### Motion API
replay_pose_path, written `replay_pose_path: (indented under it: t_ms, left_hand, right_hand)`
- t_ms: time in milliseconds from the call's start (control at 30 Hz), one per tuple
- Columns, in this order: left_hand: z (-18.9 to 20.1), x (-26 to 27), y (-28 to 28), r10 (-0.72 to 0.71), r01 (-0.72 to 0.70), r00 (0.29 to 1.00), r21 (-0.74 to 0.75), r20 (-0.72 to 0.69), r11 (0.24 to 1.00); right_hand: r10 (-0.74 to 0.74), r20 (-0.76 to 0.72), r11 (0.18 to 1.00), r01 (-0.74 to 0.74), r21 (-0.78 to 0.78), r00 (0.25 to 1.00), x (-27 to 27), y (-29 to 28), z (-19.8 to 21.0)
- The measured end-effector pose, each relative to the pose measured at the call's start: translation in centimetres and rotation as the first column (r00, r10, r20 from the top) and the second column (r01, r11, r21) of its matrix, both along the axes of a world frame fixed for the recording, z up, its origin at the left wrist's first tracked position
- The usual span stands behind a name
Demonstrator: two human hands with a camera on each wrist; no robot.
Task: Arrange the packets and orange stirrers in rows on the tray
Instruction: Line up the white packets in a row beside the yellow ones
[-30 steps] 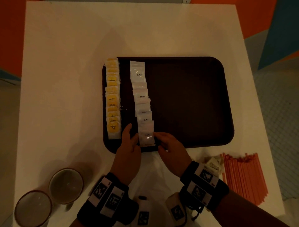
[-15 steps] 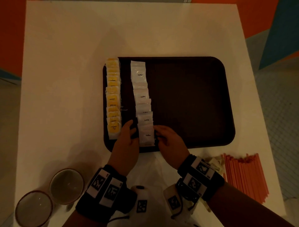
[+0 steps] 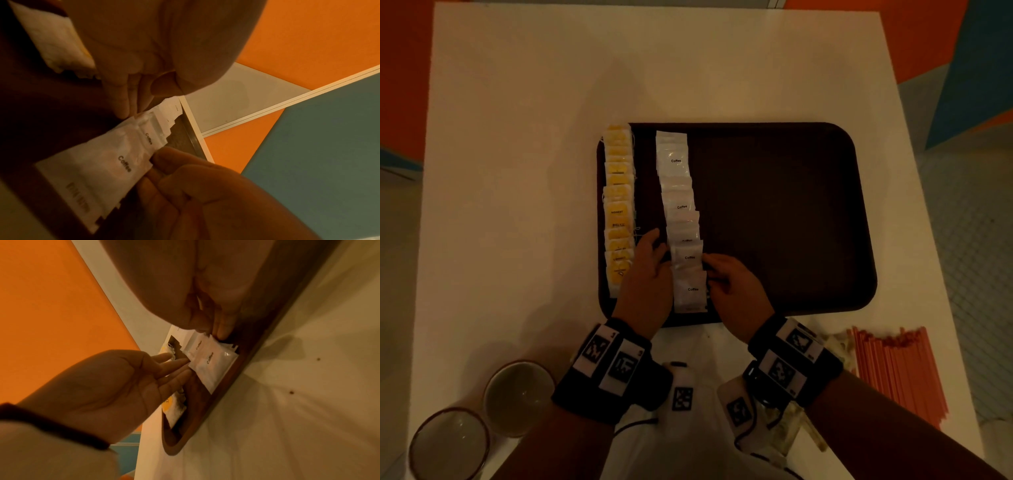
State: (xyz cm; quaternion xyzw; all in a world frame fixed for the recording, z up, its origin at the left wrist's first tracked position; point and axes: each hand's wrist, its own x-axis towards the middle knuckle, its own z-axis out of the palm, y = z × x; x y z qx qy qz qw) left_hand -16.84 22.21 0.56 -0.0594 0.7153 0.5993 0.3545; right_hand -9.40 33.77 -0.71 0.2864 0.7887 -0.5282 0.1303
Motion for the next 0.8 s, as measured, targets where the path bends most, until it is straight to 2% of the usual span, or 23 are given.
replay_pose_path:
  t_ms: [100,267,567,667,800]
  left_hand:
    - [0.2,0.0,-0.2,-0.013,0.013,1.0,-0.02,-0.01,1.0]
    - [0.4,-0.6,-0.2,-0.031,0.027,0.994,-0.039,-0.103,0.999]
    - [-0.4,-0.7,-0.4,-0.026,0.028,0.997,0.031,-0.077,0.999]
    - [-0.3,-0.8,-0.3,-0.059,0.05,0.985,-0.056,-0.16,0.997]
    - [-0.4,-1.3,0.0,-0.053,0.047,0.986,-0.041,-0.16,0.998]
  right_hand:
    - [-0.005,0.002,1.0,0.005,-0.008,1.0,0.0,0.1,0.1]
    - [-0.056,-0.022,0.997,0.055,-0.055,0.998,-0.6,0.7,0.2]
    - [-0.069,-0.011,0.991,0.067,-0.117,0.998,-1.5,0.3,-0.6]
    - [-0.094,-0.033,0.992,0.091,-0.086,0.995,-1.8,0.7,-0.4]
    - [-0.11,-0.036,0.985,0.104,-0.141,0.993,-2.8,1.4,-0.1]
